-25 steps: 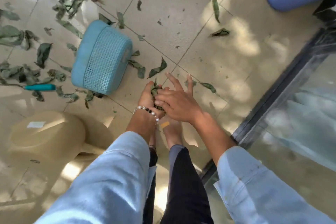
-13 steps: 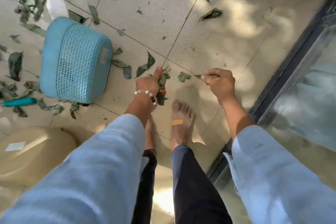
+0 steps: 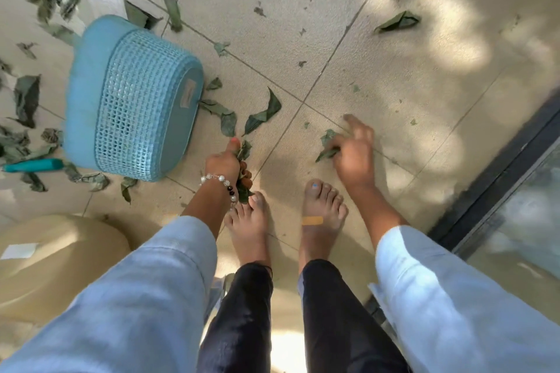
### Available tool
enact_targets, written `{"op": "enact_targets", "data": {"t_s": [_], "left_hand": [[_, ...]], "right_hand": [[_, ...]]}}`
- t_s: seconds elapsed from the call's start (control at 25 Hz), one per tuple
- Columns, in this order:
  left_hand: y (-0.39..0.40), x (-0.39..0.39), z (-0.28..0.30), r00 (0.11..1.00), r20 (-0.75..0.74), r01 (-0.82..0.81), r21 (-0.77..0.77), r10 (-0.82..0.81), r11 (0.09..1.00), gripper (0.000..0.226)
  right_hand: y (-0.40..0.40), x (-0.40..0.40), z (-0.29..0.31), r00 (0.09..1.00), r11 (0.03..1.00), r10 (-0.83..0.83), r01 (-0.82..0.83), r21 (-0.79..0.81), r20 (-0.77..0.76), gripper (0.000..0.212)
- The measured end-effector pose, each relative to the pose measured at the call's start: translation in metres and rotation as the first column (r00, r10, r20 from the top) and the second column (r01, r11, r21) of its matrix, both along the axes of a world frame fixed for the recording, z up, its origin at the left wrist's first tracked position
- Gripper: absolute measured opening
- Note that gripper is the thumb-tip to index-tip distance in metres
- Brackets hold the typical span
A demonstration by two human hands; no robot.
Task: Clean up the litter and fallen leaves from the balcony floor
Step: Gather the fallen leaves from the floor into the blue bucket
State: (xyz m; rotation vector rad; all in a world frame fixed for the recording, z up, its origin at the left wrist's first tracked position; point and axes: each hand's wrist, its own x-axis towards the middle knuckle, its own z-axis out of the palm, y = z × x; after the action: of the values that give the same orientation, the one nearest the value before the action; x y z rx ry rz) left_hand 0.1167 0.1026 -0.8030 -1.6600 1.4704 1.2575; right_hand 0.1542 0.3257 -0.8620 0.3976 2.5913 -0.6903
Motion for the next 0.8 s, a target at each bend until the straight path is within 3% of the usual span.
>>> {"op": "enact_targets", "data": {"t_s": [0.08,0.16,0.24,0.36,0.44,0.48,0.56,0.6,0.72,0.8], "left_hand": [[-0.002,0.002,0.003,0.999,0.019,-0.032,0.015,0.032,0.999,0.04],[0.0,0.011,0.014,0.998,-0.026,-0.054,0.072,0.056,0.996,0.042],[-0.003,0.023,0.027,0.994,-0.111,-0.006,0.104,0.018,0.995,0.039],[-0.033,0.016,0.014,0.971,-0.017,-0.238,0.056,0.24,0.97,0.04],[-0.05,0.012,0.002,0.94,-0.005,-0.34,0.026,0.34,0.94,0.035],[-0.053,0.014,-0.001,0.922,-0.006,-0.387,0.025,0.388,0.922,0.034],[-0.056,0.019,-0.005,0.901,-0.01,-0.433,0.041,0.434,0.9,0.034],[-0.059,0.022,-0.006,0.899,-0.019,-0.436,0.047,0.437,0.899,0.035],[-0.067,0.021,-0.008,0.889,-0.004,-0.457,0.065,0.458,0.887,0.04],[-0.069,0.022,-0.008,0.878,-0.005,-0.476,0.081,0.478,0.876,0.04]], "right_hand": [[-0.016,0.008,-0.009,0.951,0.952,0.306,-0.305,0.038,-0.039,0.015],[-0.016,-0.001,-0.015,0.895,0.89,0.445,-0.442,0.113,0.0,0.023],[-0.021,-0.021,-0.013,0.939,0.936,0.344,-0.341,0.092,-0.024,0.022],[-0.06,-0.057,0.006,0.992,0.98,0.086,-0.101,-0.171,-0.093,0.025],[-0.096,-0.073,0.013,0.974,0.963,0.173,-0.199,-0.184,-0.149,0.037],[-0.112,-0.077,0.012,0.953,0.943,0.289,-0.299,-0.147,-0.089,0.052],[-0.137,-0.079,0.008,0.858,0.87,0.491,-0.491,-0.043,0.15,0.079],[-0.147,-0.075,0.005,0.785,0.801,0.578,-0.598,0.024,0.222,0.078],[-0.154,-0.063,0.002,0.588,0.561,0.797,-0.806,0.192,0.137,0.049],[-0.149,-0.073,0.001,0.551,0.536,0.83,-0.831,0.151,0.088,0.032]]}}
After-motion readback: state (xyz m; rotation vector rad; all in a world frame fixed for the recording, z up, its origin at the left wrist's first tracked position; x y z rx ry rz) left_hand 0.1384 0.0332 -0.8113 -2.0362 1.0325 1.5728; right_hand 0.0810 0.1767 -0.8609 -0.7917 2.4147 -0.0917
